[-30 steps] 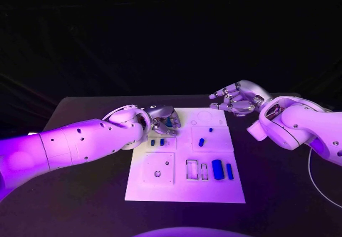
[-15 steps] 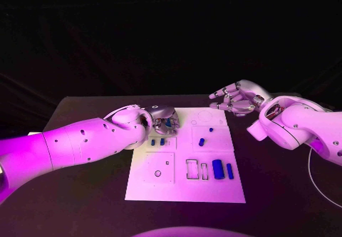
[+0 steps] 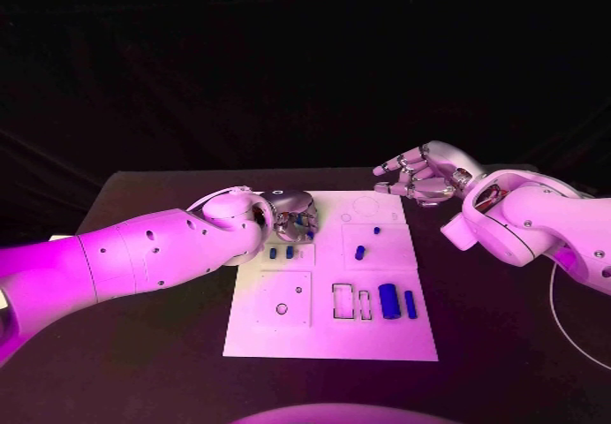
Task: Assemble the parts on the task board
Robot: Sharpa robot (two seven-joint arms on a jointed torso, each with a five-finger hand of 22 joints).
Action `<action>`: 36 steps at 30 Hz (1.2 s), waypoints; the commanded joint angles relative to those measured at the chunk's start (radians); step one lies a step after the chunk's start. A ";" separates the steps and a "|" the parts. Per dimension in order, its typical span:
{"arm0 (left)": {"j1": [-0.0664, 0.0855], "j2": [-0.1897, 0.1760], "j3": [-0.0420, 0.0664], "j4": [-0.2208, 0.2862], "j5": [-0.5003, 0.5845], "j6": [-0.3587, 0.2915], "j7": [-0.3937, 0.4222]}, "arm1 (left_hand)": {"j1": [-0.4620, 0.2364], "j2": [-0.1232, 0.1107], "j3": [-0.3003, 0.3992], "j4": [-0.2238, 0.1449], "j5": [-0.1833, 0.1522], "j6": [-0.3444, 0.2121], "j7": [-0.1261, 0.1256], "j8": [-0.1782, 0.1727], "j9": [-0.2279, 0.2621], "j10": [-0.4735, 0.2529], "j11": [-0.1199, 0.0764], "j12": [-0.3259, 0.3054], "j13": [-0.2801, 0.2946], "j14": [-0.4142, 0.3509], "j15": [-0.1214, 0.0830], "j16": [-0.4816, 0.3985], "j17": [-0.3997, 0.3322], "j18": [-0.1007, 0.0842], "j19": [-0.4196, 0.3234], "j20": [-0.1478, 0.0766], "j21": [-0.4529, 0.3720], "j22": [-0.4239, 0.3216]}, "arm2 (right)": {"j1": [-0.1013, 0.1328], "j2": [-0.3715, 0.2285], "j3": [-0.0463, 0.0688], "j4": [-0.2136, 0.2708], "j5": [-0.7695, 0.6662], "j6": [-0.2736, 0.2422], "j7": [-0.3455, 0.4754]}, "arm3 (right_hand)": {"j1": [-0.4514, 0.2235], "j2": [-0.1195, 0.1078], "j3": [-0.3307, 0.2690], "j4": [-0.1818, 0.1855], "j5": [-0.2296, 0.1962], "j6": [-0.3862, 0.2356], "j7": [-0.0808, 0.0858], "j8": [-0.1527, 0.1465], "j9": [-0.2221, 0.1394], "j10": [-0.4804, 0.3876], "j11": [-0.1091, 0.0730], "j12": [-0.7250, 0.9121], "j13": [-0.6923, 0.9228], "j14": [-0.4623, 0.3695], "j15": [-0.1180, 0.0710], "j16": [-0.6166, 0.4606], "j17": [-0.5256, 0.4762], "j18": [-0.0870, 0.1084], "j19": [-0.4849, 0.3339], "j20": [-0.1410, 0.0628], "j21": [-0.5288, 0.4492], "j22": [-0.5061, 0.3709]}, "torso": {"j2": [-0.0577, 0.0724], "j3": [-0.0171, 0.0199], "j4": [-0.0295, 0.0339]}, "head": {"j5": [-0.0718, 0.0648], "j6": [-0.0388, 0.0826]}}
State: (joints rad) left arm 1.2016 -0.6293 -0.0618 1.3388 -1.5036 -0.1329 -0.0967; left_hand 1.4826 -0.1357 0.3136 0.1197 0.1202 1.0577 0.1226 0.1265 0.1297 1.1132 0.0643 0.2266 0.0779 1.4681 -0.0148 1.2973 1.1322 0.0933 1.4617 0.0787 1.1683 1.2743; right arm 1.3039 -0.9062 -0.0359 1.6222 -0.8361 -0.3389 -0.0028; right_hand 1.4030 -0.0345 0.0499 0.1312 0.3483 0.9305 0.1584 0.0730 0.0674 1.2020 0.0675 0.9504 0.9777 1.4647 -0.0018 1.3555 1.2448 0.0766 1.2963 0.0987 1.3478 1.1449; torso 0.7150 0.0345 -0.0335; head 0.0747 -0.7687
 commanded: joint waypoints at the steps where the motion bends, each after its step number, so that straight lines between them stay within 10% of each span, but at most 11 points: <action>1: 0.000 0.004 0.001 0.000 -0.004 0.049 -0.020 | 0.001 -0.010 0.006 -0.001 0.005 0.008 -0.001 -0.006 -0.002 0.009 0.000 -0.003 -0.001 0.029 -0.007 0.000 -0.001 -0.013 0.034 -0.004 0.005 0.001 | -0.001 0.001 0.000 0.001 -0.003 0.013 0.005 | 0.003 0.007 0.006 0.000 0.005 0.006 0.000 0.005 0.001 0.000 -0.001 0.005 0.001 0.038 -0.008 -0.003 0.001 0.018 -0.007 0.002 -0.005 0.000 | 0.000 0.0000 0.0003 | 0.000 -0.001; 29: -0.001 0.007 0.009 0.007 0.036 -0.011 -0.011 | 0.022 -0.007 0.187 -0.105 -0.003 0.090 0.000 -0.009 -0.014 0.131 -0.016 -0.012 0.027 0.032 -0.020 0.035 0.009 -0.021 0.033 -0.015 0.056 0.052 | -0.001 0.002 0.000 0.002 -0.003 0.013 0.006 | 0.002 0.008 0.007 0.000 0.005 0.006 0.000 0.005 0.001 0.001 -0.001 0.008 0.003 0.038 -0.008 -0.003 0.001 0.018 -0.007 0.001 -0.005 0.000 | -0.001 -0.0004 0.0012 | -0.003 -0.001; 36: -0.001 -0.026 0.041 0.045 0.088 -0.047 -0.005 | 0.002 -0.013 0.200 -0.114 -0.005 0.090 0.001 -0.016 -0.018 0.129 -0.014 -0.025 0.030 0.031 -0.019 0.035 0.005 -0.020 0.031 -0.015 0.055 0.053 | -0.001 0.002 0.000 0.001 -0.003 0.014 0.007 | 0.002 0.008 0.007 0.000 0.005 0.006 0.000 0.005 0.001 0.001 -0.001 0.008 0.003 0.038 -0.008 -0.003 0.001 0.018 -0.007 0.001 -0.005 0.000 | -0.002 0.0002 0.0001 | -0.003 0.007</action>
State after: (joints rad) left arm 1.1998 -0.6518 -0.0232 1.3761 -1.4634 -0.1458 -0.1140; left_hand 1.4952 -0.1465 0.5069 0.0042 0.1147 1.1417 0.1246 0.1137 0.1137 1.2437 0.0449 0.2053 0.1087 1.4675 -0.0286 1.3287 1.1382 0.0936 1.4650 0.0679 1.2205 1.3080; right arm 1.3037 -0.9050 -0.0359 1.6225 -0.8361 -0.3375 -0.0022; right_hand 1.4030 -0.0345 0.0499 0.1311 0.3483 0.9305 0.1584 0.0730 0.0673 1.2020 0.0675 0.9545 0.9794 1.4647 -0.0018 1.3555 1.2446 0.0767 1.2964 0.0987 1.3478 1.1449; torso 0.7134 0.0343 -0.0329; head 0.0716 -0.7651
